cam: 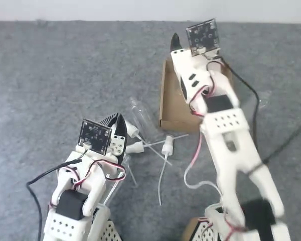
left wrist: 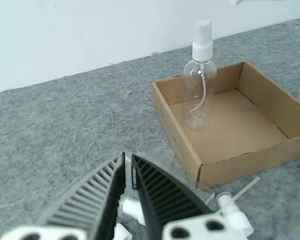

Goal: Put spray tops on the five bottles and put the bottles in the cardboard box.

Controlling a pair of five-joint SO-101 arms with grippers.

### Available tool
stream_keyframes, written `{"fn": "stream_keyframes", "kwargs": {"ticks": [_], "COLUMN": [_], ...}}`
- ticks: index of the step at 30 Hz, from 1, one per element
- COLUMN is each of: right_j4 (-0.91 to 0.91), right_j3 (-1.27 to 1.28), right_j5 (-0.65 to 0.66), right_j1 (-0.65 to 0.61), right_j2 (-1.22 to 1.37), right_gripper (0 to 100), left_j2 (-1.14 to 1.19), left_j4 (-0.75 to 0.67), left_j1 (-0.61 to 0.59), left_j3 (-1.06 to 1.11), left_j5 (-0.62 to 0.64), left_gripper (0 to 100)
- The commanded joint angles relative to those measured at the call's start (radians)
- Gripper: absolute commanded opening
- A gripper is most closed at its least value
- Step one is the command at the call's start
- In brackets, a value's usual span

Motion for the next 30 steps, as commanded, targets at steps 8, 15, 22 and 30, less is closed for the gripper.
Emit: {"fn": "stream_keyframes", "kwargs": {"ticks": [8,15,22,30], "right_j4": [0.78,0.817,0.811,0.805], "right_j3": [-0.038,0.33,0.76,1.152], "right_j5": [0.018,0.02,0.161,0.196], "right_j1": [0.01,0.166,0.344,0.455], "right_j2": [-0.515,-0.834,-1.241,-1.541], "right_gripper": [4.5,2.1,0.9,0.9], "left_j2": [-0.017,-0.017,-0.017,-0.018], "left_j4": [-0.029,-0.081,-0.049,-0.064], "left_j1": [-0.008,-0.008,-0.123,-0.267], "left_j3": [-0.01,-0.012,-0.007,0.091], "left_j5": [0.006,0.006,0.006,0.012], "left_gripper": [1,1,1,1]}}
